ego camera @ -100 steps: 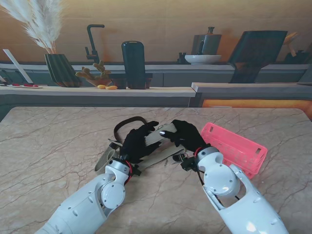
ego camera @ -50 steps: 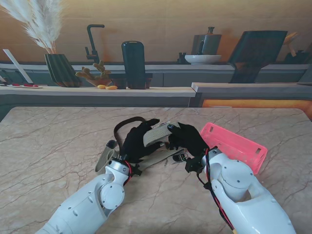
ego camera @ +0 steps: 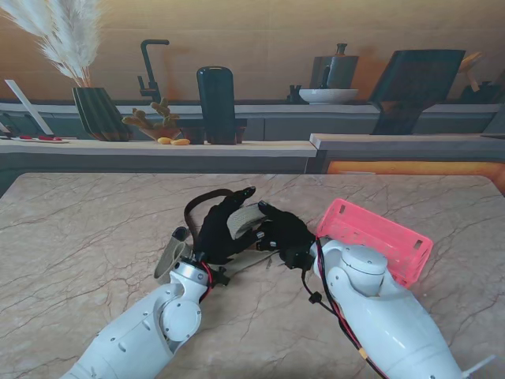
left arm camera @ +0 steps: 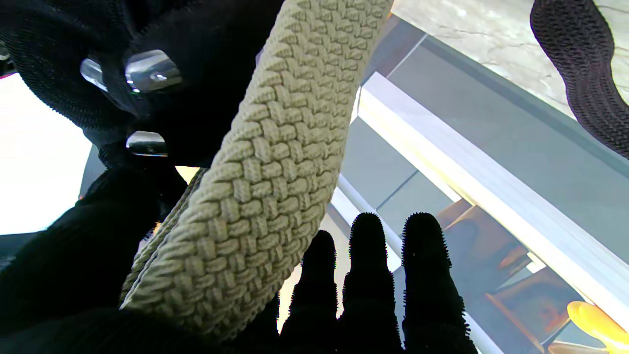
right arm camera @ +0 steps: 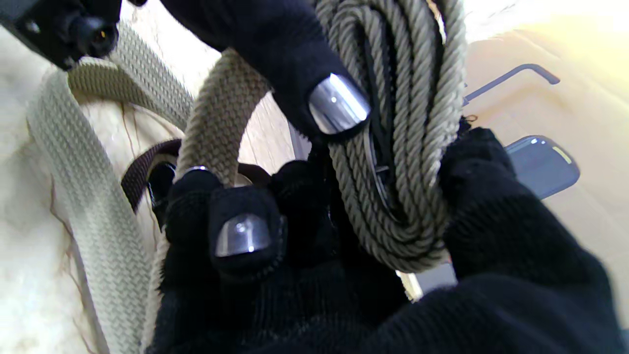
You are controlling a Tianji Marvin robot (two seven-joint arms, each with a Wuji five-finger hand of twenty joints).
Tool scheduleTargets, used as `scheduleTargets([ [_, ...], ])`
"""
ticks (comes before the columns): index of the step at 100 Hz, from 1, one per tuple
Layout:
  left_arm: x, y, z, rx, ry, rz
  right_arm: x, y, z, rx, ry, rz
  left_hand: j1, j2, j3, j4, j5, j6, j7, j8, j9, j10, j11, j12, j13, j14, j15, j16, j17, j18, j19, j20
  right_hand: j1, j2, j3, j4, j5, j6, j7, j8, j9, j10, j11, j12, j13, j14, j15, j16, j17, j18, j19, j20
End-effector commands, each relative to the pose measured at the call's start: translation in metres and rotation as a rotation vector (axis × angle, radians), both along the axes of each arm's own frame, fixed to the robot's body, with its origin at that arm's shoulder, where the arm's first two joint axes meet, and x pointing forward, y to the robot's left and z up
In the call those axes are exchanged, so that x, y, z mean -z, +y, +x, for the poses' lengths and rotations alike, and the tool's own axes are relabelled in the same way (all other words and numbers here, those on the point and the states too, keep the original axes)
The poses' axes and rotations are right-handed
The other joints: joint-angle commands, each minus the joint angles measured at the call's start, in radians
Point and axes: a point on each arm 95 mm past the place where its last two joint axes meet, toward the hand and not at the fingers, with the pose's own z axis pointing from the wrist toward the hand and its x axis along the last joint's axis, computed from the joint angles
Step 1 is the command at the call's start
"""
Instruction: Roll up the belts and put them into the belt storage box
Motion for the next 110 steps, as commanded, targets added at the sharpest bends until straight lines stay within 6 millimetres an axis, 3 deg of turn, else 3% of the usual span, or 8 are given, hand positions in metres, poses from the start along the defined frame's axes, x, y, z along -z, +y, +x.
scheduleTargets([
  [1, -0.003, -0.007, -0.001, 0.004, -0.003, -0.016, 0.003, 0.015, -0.004, -0.038, 0.027, 0.035, 0.021, 0.043, -0.022, -0.038, -0.025, -0.014, -0.054, 0.006, -0.035, -0.023, 0.0, -0.019, -0.025, -0.042, -0.011, -0.022, -0.014, -0.05, -0.019, -0.012, 0.142, 0.106, 0.157, 0.066, 0.108, -0.306, 0.175, 0.02, 0.035, 0.071, 0.055, 0.026, 0.053, -0.069, 0.053, 0.017, 0.023, -0.06, 0.083, 0.046],
  [48, -0.004, -0.007, -0.001, -0.017, -0.001, -0.034, 0.02, 0.038, -0.004, -0.24, 0.105, 0.061, 0.09, 0.149, -0.142, -0.024, -0.029, -0.049, -0.124, 0.014, -0.051, -0.034, 0.014, -0.037, -0.046, -0.043, 0.005, -0.052, -0.025, -0.092, -0.026, -0.017, 0.157, 0.113, 0.148, 0.067, 0.102, -0.289, 0.17, 0.03, 0.014, 0.082, 0.038, 0.028, 0.023, -0.048, 0.037, 0.013, -0.013, -0.047, 0.068, 0.041],
  [58, -0.004, -0.008, -0.001, -0.015, 0.002, -0.038, 0.023, 0.043, -0.004, -0.28, 0.091, 0.007, 0.232, 0.273, -0.353, 0.004, -0.022, -0.089, -0.12, 0.046, -0.051, -0.042, 0.015, -0.041, -0.048, -0.043, 0.008, -0.055, -0.029, -0.091, -0.028, -0.019, 0.154, 0.114, 0.144, 0.072, 0.101, -0.293, 0.161, 0.025, 0.008, 0.078, 0.022, 0.02, 0.016, -0.043, 0.017, 0.006, -0.018, -0.043, 0.06, 0.037],
  [61, -0.004, -0.008, -0.001, -0.015, 0.004, -0.039, 0.024, 0.044, -0.004, -0.289, 0.09, 0.0, 0.379, 0.369, -0.542, 0.02, -0.026, -0.097, -0.081, 0.058, -0.048, -0.048, 0.018, -0.041, -0.05, -0.043, 0.009, -0.054, -0.032, -0.09, -0.026, -0.018, 0.155, 0.112, 0.144, 0.077, 0.1, -0.289, 0.156, 0.018, 0.003, 0.083, 0.003, 0.009, 0.007, -0.033, -0.004, -0.002, -0.028, -0.038, 0.045, 0.029],
  [70, -0.004, -0.008, -0.002, -0.019, 0.015, -0.053, 0.024, 0.044, -0.005, -0.313, 0.082, -0.037, 0.566, 0.506, -0.594, 0.015, -0.021, -0.102, 0.238, 0.187, -0.016, -0.082, 0.023, -0.04, -0.044, -0.048, 0.014, -0.051, -0.034, -0.078, -0.019, -0.014, 0.151, 0.103, 0.149, 0.083, 0.096, -0.266, 0.143, -0.01, -0.025, 0.096, -0.059, -0.031, -0.029, -0.002, -0.075, -0.028, -0.061, -0.02, 0.005, 0.011],
  [76, -0.005, -0.008, -0.002, -0.023, 0.021, -0.069, 0.025, 0.043, -0.006, -0.328, 0.058, -0.103, 0.69, 0.5, -0.628, -0.017, 0.062, -0.11, 0.4, 0.16, 0.016, -0.102, 0.026, -0.037, -0.038, -0.052, 0.017, -0.05, -0.042, -0.047, -0.016, -0.011, 0.136, 0.094, 0.144, 0.088, 0.073, -0.235, 0.127, -0.038, -0.059, 0.093, -0.123, -0.079, -0.066, 0.015, -0.158, -0.061, -0.091, -0.009, -0.042, -0.011],
  [87, -0.006, -0.008, -0.004, -0.021, 0.018, -0.091, 0.025, 0.038, -0.004, -0.334, -0.008, -0.241, 0.751, 0.495, -0.624, -0.016, 0.143, -0.118, 0.563, 0.205, 0.092, -0.114, 0.038, -0.031, -0.015, -0.054, 0.028, -0.043, -0.037, -0.027, -0.002, -0.004, 0.078, 0.05, 0.148, 0.097, 0.005, -0.198, 0.089, -0.062, -0.135, 0.08, -0.238, -0.16, -0.143, 0.027, -0.313, -0.131, -0.136, 0.009, -0.118, -0.046],
  [110, -0.01, -0.01, -0.008, -0.015, 0.027, -0.138, 0.023, 0.028, -0.002, -0.255, -0.108, -0.453, 0.774, 0.488, -0.623, -0.01, 0.146, -0.073, 0.85, 0.359, 0.232, -0.079, 0.086, -0.001, 0.044, -0.063, 0.04, -0.045, -0.026, 0.002, 0.014, 0.005, -0.002, 0.014, 0.194, 0.091, -0.021, -0.16, -0.011, -0.033, -0.227, 0.082, -0.366, -0.249, -0.236, 0.047, -0.503, -0.234, -0.184, 0.036, -0.198, -0.069],
])
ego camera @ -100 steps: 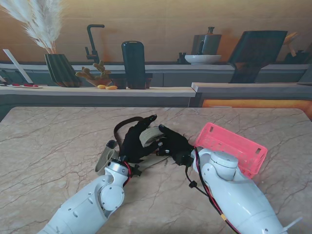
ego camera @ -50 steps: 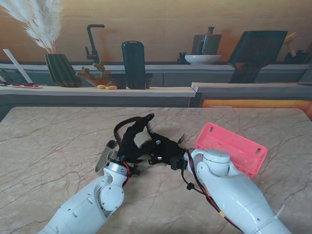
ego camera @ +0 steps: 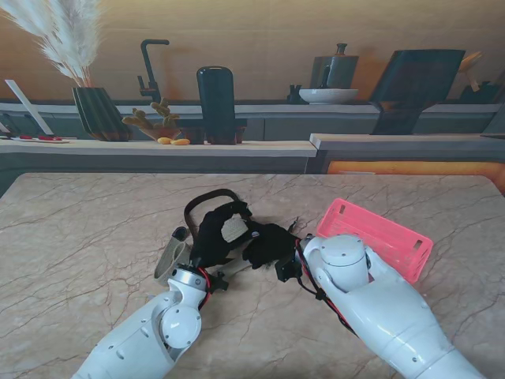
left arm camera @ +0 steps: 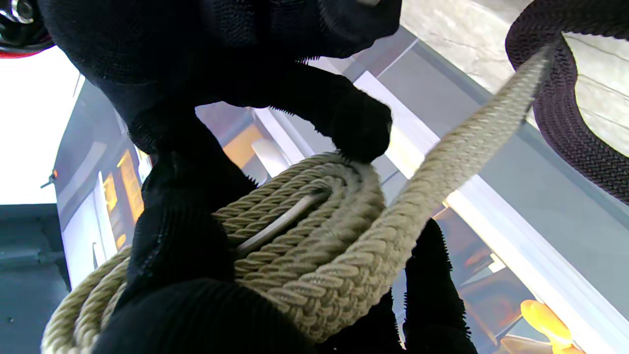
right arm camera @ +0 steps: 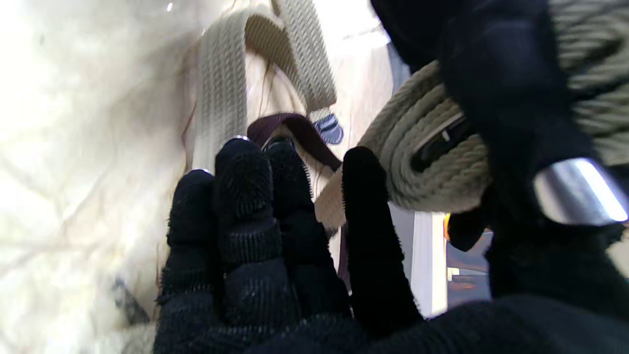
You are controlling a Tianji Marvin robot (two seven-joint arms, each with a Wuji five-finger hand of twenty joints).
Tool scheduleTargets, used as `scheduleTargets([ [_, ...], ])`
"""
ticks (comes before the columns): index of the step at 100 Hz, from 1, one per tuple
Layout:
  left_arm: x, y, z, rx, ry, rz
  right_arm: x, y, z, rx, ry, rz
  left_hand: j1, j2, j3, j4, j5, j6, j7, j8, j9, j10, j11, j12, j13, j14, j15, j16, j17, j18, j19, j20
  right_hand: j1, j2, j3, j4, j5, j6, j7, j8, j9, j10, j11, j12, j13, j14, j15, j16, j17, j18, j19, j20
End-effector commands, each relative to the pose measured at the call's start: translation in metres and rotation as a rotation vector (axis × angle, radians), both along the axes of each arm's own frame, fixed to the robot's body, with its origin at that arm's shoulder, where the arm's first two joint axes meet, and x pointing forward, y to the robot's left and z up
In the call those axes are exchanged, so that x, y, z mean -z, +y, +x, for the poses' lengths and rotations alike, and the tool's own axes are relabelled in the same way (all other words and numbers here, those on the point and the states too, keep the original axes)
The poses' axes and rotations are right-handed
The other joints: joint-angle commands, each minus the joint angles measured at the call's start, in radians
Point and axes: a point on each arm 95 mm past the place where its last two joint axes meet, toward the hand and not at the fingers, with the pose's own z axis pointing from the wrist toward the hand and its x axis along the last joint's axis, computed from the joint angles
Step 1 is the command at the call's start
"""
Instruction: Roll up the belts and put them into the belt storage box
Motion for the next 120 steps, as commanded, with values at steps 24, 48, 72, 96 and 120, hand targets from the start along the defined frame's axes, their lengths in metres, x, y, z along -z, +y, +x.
scheduleTargets([
  [24, -0.021, -0.013, 0.0, -0.014, -0.01, -0.109, 0.003, 0.0, -0.01, 0.046, -0.243, -0.251, 0.189, 0.241, 0.106, 0.039, 0.009, 0.052, 0.075, 0.097, 0.117, 0.08, 0.02, 0.01, 0.101, 0.033, 0.06, -0.032, 0.062, 0.013, 0.042, 0.026, 0.166, -0.122, 0.261, 0.086, 0.017, -0.036, -0.041, 0.043, -0.005, 0.015, -0.006, -0.025, -0.014, 0.013, -0.031, -0.033, 0.015, 0.009, 0.011, -0.01],
  [48, -0.021, -0.011, 0.001, -0.042, 0.006, -0.117, -0.01, -0.016, -0.014, 0.099, -0.461, -0.345, 0.232, 0.201, 0.114, 0.048, -0.012, 0.056, 0.079, 0.043, 0.33, 0.067, 0.198, 0.091, 0.27, 0.059, 0.196, -0.028, 0.147, 0.018, 0.108, 0.053, 0.194, -0.22, 0.364, 0.064, -0.016, -0.054, -0.023, 0.037, -0.027, -0.009, -0.016, -0.039, -0.024, -0.014, -0.061, -0.06, 0.015, 0.003, -0.004, -0.034],
  [72, -0.017, -0.012, 0.004, -0.05, 0.044, -0.072, -0.028, -0.032, -0.032, 0.025, -0.712, -0.402, 0.174, 0.07, 0.136, 0.077, 0.036, 0.078, 0.057, -0.037, 0.48, -0.04, 0.591, 0.373, 0.514, 0.053, 0.483, 0.109, 0.314, 0.039, 0.294, 0.112, 0.08, -0.378, 0.478, 0.132, -0.134, -0.004, -0.217, 0.153, -0.161, -0.06, -0.099, -0.068, -0.104, -0.073, -0.241, -0.141, -0.014, -0.03, -0.117, -0.071],
  [96, -0.014, -0.011, 0.008, -0.037, 0.016, 0.04, -0.038, -0.027, -0.038, 0.066, -0.893, -0.436, -0.15, -0.184, 0.572, 0.067, 0.076, 0.135, -0.075, -0.104, 0.627, -0.058, 0.723, 0.447, 0.734, 0.029, 0.678, 0.17, 0.488, 0.063, 0.496, 0.12, -0.13, -0.23, 0.149, 0.151, -0.1, 0.053, -0.273, 0.162, -0.154, -0.03, -0.107, -0.063, -0.112, -0.048, -0.255, -0.136, -0.013, 0.007, -0.154, -0.042],
  [120, -0.011, -0.01, 0.011, -0.017, -0.008, 0.125, -0.042, -0.01, -0.031, 0.062, -0.94, -0.437, -0.317, -0.252, 0.792, 0.084, 0.064, 0.203, -0.353, -0.14, 0.674, -0.051, 0.753, 0.433, 0.816, 0.027, 0.732, 0.174, 0.556, 0.09, 0.543, 0.105, -0.282, -0.197, 0.195, 0.16, -0.002, 0.066, -0.286, 0.179, -0.079, -0.007, -0.092, -0.057, -0.062, -0.015, -0.21, -0.113, 0.016, 0.043, -0.112, -0.021],
])
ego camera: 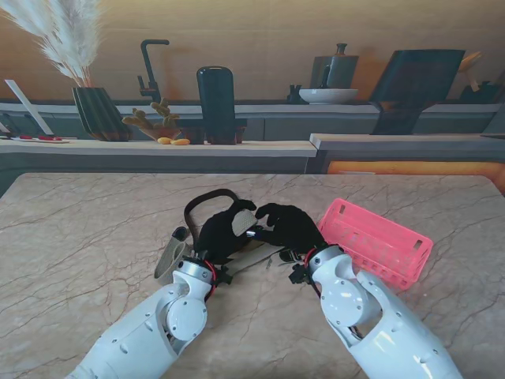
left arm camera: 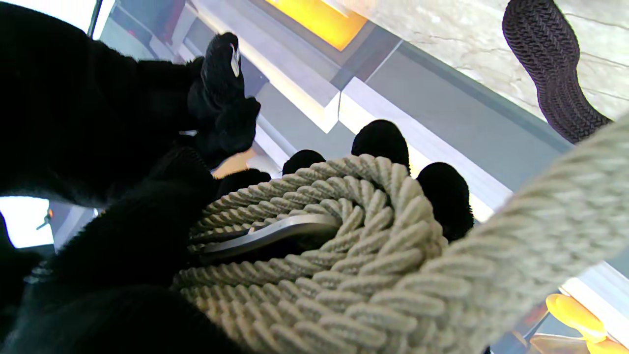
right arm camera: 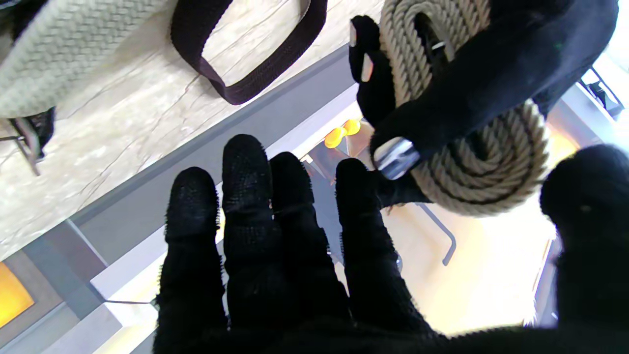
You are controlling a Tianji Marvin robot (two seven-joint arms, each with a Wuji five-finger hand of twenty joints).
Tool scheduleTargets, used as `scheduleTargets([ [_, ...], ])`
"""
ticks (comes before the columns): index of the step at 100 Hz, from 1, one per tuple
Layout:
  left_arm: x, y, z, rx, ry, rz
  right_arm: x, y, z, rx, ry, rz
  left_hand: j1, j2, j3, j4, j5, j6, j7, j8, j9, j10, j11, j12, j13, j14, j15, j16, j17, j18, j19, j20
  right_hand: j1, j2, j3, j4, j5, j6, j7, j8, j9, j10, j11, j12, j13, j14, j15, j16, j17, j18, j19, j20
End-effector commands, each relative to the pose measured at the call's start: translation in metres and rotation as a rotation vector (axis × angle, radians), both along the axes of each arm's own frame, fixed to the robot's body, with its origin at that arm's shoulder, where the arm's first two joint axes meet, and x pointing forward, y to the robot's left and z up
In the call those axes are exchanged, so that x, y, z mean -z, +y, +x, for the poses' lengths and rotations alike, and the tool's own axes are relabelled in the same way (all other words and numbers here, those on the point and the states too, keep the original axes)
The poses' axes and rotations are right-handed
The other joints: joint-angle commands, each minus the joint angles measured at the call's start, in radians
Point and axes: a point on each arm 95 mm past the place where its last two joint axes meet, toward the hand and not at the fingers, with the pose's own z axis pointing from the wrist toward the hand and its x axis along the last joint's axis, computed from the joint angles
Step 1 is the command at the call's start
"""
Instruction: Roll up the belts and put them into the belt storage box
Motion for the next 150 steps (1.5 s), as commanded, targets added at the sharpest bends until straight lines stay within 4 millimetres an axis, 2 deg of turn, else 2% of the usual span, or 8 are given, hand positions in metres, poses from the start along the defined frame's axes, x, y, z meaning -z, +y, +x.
scheduleTargets([
  [1, 0.0, 0.001, 0.001, 0.0, 0.002, 0.012, -0.005, 0.01, 0.002, -0.018, -0.011, 0.017, 0.002, 0.005, 0.107, 0.041, -0.031, 0.022, -0.076, -0.025, 0.077, -0.08, 0.164, 0.036, 0.073, -0.063, 0.113, 0.038, 0.009, 0.009, 0.049, 0.008, -0.059, 0.025, 0.02, 0.026, 0.033, 0.006, -0.007, 0.013, 0.032, 0.015, 0.008, 0.007, 0.033, 0.006, 0.03, 0.015, 0.014, 0.022, 0.033, 0.023],
  [41, 0.002, 0.0, 0.002, 0.018, 0.002, 0.041, -0.004, 0.032, 0.009, -0.05, 0.011, -0.014, -0.006, -0.022, 0.129, 0.035, -0.063, 0.044, -0.159, -0.063, 0.084, -0.075, 0.162, 0.028, 0.081, -0.054, 0.11, 0.033, 0.017, 0.025, 0.051, 0.003, 0.067, 0.093, -0.044, 0.031, 0.192, -0.045, 0.079, 0.066, 0.197, 0.016, 0.068, 0.022, 0.16, 0.033, 0.144, 0.047, 0.071, 0.031, 0.136, 0.01],
  [56, 0.002, -0.002, 0.001, 0.024, 0.006, 0.025, -0.001, 0.034, 0.011, -0.057, 0.068, 0.006, -0.01, -0.026, 0.132, 0.033, -0.064, 0.041, -0.163, -0.065, 0.082, -0.079, 0.159, 0.026, 0.077, -0.055, 0.102, 0.029, 0.015, 0.024, 0.049, 0.002, 0.337, 0.16, -0.221, 0.067, 0.221, -0.092, 0.126, 0.051, 0.245, -0.018, 0.058, 0.01, 0.185, 0.013, 0.144, 0.037, 0.079, 0.02, 0.155, -0.015],
  [59, 0.002, -0.002, 0.0, 0.025, 0.007, 0.021, 0.0, 0.034, 0.011, -0.055, 0.082, 0.015, -0.014, -0.026, 0.132, 0.032, -0.067, 0.041, -0.165, -0.066, 0.08, -0.082, 0.157, 0.025, 0.076, -0.055, 0.099, 0.028, 0.014, 0.023, 0.047, 0.001, 0.44, 0.164, -0.262, 0.06, 0.205, -0.114, 0.212, -0.062, 0.261, -0.025, 0.054, 0.004, 0.193, 0.01, 0.143, 0.034, 0.084, 0.016, 0.158, -0.018],
  [64, 0.001, -0.002, 0.0, 0.026, 0.008, 0.011, 0.0, 0.033, 0.011, -0.055, 0.106, 0.03, -0.016, -0.024, 0.132, 0.031, -0.066, 0.042, -0.165, -0.066, 0.079, -0.086, 0.155, 0.024, 0.075, -0.057, 0.096, 0.027, 0.013, 0.021, 0.045, -0.001, 0.469, 0.117, -0.054, -0.003, 0.157, -0.142, 0.383, -0.21, 0.287, -0.034, 0.04, -0.006, 0.206, 0.006, 0.137, 0.028, 0.092, 0.015, 0.159, -0.023],
  [72, 0.001, -0.002, -0.001, 0.023, 0.014, -0.01, 0.0, 0.032, 0.01, -0.053, 0.152, 0.055, -0.021, -0.025, 0.129, 0.03, -0.066, 0.042, -0.165, -0.067, 0.076, -0.091, 0.151, 0.022, 0.074, -0.057, 0.09, 0.024, 0.013, 0.018, 0.042, -0.002, 0.532, 0.086, 0.124, -0.079, 0.182, -0.15, 0.43, -0.249, 0.328, -0.041, 0.031, -0.014, 0.229, 0.006, 0.131, 0.021, 0.1, 0.012, 0.16, -0.025],
  [140, -0.002, -0.002, -0.008, 0.05, 0.066, -0.138, 0.007, 0.005, 0.017, -0.014, 0.32, 0.106, -0.116, -0.088, 0.179, 0.011, -0.067, -0.012, -0.174, -0.073, 0.021, -0.137, 0.104, 0.026, 0.024, -0.082, 0.03, 0.025, -0.019, -0.031, -0.016, -0.038, 0.634, 0.193, 0.15, -0.099, 0.086, -0.15, 0.475, -0.116, 0.246, -0.034, 0.091, 0.037, 0.19, -0.016, 0.143, 0.036, 0.075, -0.029, 0.15, -0.012],
  [150, -0.002, -0.002, -0.007, 0.051, 0.054, -0.114, 0.007, 0.003, 0.016, -0.042, 0.351, 0.125, -0.115, -0.089, 0.175, 0.01, -0.056, -0.018, -0.18, -0.076, 0.001, -0.128, 0.064, 0.021, 0.007, -0.076, 0.004, 0.029, -0.03, -0.031, -0.028, -0.036, 0.607, 0.155, 0.186, 0.003, 0.095, -0.106, 0.488, -0.122, 0.273, -0.009, 0.108, 0.035, 0.223, 0.006, 0.155, 0.034, 0.095, -0.014, 0.141, -0.011],
])
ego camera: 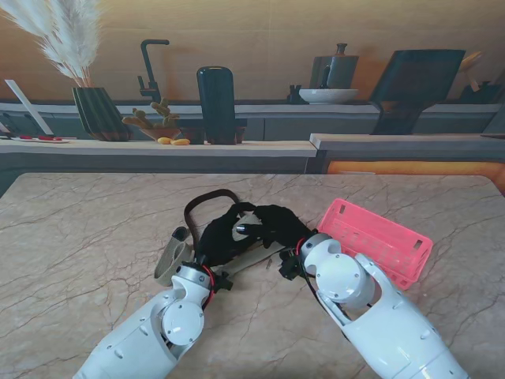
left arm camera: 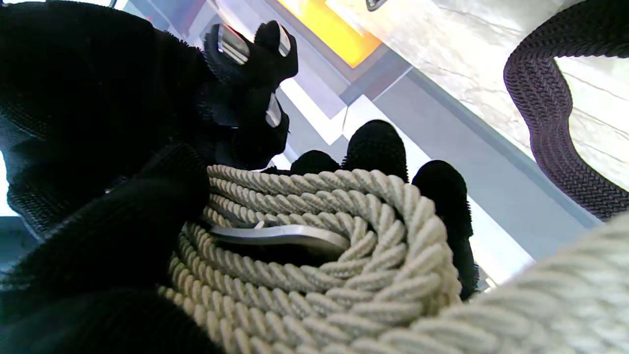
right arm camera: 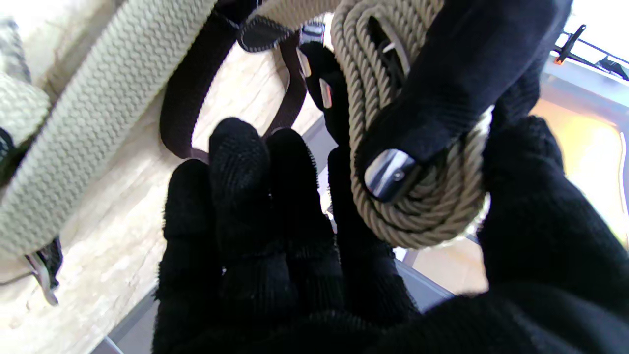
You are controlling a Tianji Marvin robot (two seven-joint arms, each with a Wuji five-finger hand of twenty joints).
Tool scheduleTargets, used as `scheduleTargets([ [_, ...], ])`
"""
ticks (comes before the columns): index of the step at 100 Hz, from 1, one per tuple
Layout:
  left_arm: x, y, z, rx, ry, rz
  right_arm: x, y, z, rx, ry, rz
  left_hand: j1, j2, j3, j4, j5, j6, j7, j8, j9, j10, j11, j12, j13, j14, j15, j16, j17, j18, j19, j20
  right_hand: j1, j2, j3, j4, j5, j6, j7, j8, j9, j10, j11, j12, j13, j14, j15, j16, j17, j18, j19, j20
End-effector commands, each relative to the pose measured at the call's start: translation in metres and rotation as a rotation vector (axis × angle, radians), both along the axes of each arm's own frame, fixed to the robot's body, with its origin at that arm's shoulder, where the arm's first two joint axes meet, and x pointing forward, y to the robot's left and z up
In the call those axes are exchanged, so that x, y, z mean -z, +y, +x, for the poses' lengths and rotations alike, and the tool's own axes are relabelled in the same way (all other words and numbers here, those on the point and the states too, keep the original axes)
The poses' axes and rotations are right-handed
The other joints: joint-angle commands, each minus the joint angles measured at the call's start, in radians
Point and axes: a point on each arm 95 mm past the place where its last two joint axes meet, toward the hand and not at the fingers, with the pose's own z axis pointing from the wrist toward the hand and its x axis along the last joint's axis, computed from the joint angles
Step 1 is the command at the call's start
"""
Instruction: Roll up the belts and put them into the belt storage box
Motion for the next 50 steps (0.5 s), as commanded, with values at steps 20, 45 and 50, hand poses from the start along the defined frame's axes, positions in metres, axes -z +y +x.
scheduleTargets([
  [20, -0.0078, -0.0034, 0.0015, 0.019, -0.037, 0.003, 0.0114, -0.0065, 0.0006, 0.024, 0.009, 0.006, -0.027, -0.02, 0.032, 0.006, -0.014, -0.04, -0.048, -0.019, -0.014, -0.161, 0.031, 0.016, -0.028, -0.045, -0.027, 0.02, -0.029, -0.016, -0.019, -0.008, 0.258, 0.07, 0.386, 0.114, 0.096, -0.102, 0.12, -0.046, 0.102, 0.043, 0.066, -0.002, 0.111, -0.003, 0.059, -0.019, 0.101, 0.032, 0.02, -0.03],
  [45, -0.0069, 0.0, 0.0034, 0.024, -0.054, 0.044, 0.0053, -0.0091, -0.0042, 0.071, 0.035, 0.087, -0.08, -0.021, -0.026, 0.006, -0.098, -0.08, -0.148, -0.073, -0.419, -0.033, -0.491, -0.209, -0.383, 0.007, -0.356, 0.015, -0.302, 0.03, -0.26, 0.006, 0.3, 0.182, 0.289, 0.045, 0.01, -0.184, 0.148, 0.074, 0.004, 0.012, 0.12, 0.049, 0.018, -0.039, 0.1, 0.03, 0.05, -0.004, 0.012, -0.025],
  [50, -0.007, 0.0007, 0.0037, 0.024, -0.055, 0.05, 0.003, -0.0111, -0.0058, 0.083, 0.043, 0.112, -0.086, -0.02, -0.035, 0.008, -0.107, -0.09, -0.153, -0.074, -0.497, -0.017, -0.556, -0.252, -0.464, 0.015, -0.434, -0.01, -0.341, 0.035, -0.292, 0.003, 0.302, 0.188, 0.282, 0.045, 0.004, -0.197, 0.153, 0.083, -0.002, 0.008, 0.123, 0.052, 0.009, -0.041, 0.103, 0.033, 0.043, -0.01, 0.014, -0.022],
])
